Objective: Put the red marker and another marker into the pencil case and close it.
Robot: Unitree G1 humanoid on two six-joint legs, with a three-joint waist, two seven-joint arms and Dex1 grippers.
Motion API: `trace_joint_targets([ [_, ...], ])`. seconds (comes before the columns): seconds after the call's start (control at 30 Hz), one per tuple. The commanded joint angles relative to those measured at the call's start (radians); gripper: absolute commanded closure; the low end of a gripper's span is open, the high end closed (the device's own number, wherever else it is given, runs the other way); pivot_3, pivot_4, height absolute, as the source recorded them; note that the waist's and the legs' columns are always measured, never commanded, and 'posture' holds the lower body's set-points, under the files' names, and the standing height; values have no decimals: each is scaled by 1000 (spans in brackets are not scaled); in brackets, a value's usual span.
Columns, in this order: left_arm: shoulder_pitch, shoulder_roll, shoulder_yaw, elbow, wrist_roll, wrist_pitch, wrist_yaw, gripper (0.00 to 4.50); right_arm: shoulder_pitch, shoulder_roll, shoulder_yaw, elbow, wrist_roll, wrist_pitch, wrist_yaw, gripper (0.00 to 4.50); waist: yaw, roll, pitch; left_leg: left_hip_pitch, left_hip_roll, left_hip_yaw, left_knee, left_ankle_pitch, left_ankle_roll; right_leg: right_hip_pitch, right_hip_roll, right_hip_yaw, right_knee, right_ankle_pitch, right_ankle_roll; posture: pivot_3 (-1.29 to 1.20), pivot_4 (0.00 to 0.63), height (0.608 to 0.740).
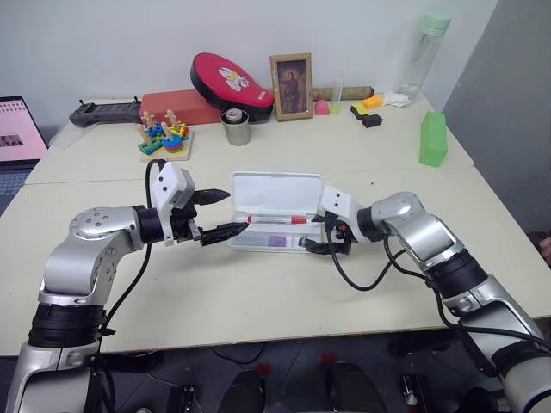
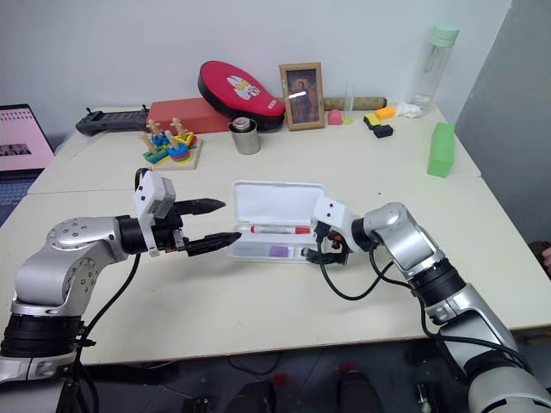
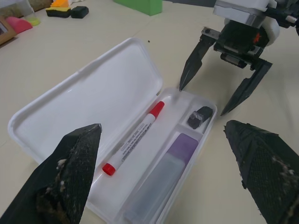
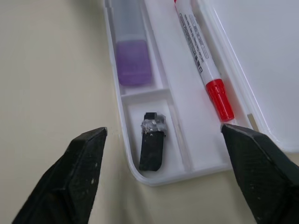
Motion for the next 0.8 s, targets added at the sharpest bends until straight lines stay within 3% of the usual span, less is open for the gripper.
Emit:
trace_joint_targets([
  [0.03,-37,-12,77,-6,-60,46,54,0,-86,-7,-108,-27,63,20,16,14,0,0,0,0,0,0,0,0,0,0,0,0,0,0,0,0,150,740],
  [0.17,-49,-18,100,4,-78,66,81,0,-137,-9,-154,36,91,13,35,14,0,0,0,1,0,0,0,0,0,0,0,0,0,0,0,0,150,740],
  [0.4,-78,-35,144,39,-93,71,147,0,-434,82,-330,610,79,-166,-163,14,-5,0,0,1,0,1,0,0,0,-1,0,0,1,0,0,0,150,740],
  [0.53,-78,-48,165,29,-118,82,164,0,-529,90,-345,845,30,-282,-211,706,-9,0,0,0,0,1,-3,1,-1,-1,0,0,-1,0,-1,0,150,740],
  [0.8,-58,-56,173,2,-148,100,187,0,-543,134,-333,1054,-44,-396,-231,2740,-24,0,0,-1,-1,2,-4,2,-4,-2,-1,2,-1,0,-1,0,150,740],
])
